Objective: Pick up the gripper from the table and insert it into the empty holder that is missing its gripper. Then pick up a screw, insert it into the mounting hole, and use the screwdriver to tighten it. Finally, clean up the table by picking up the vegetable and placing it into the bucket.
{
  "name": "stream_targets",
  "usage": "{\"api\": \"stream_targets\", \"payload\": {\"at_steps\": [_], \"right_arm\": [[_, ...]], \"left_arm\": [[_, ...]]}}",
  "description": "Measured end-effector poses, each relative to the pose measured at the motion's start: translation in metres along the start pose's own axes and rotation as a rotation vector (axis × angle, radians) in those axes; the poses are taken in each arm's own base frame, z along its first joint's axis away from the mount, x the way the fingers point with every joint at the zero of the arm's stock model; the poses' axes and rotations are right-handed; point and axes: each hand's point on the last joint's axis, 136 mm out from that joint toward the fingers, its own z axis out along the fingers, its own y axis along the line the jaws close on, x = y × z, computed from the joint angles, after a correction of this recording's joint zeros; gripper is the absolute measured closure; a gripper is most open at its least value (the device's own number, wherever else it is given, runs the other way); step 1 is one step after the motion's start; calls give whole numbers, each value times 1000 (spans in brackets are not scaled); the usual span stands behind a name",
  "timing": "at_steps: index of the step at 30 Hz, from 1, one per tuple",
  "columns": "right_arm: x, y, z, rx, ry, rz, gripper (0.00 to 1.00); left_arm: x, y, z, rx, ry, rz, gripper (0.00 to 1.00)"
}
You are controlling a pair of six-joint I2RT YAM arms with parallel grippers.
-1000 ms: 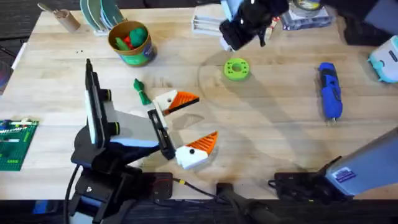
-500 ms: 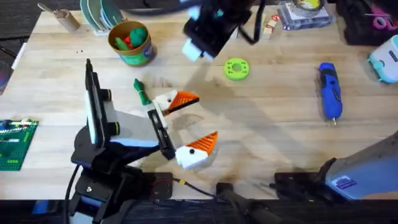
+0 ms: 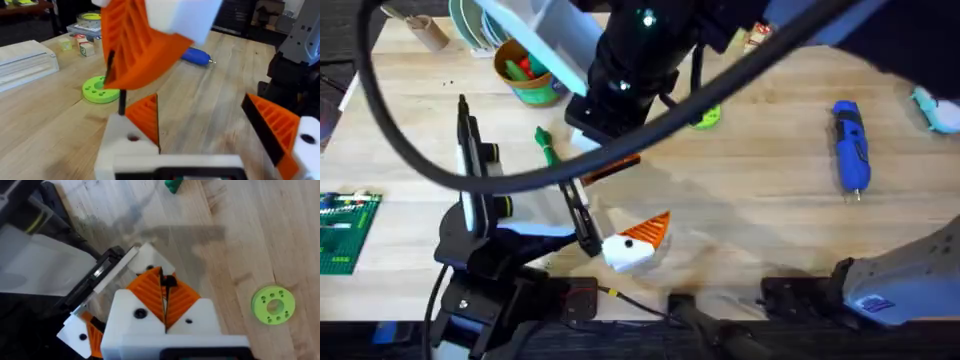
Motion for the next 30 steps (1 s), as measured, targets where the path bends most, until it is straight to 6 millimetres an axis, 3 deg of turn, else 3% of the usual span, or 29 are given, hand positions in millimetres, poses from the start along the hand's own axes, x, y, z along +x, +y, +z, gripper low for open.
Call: {"api": "stream_targets", "payload": {"at_steps": [30], "right_arm": [[3,12,0,-59,10,1,994]], "left_arm": [[0,0,0,0,0,0,7]]}}
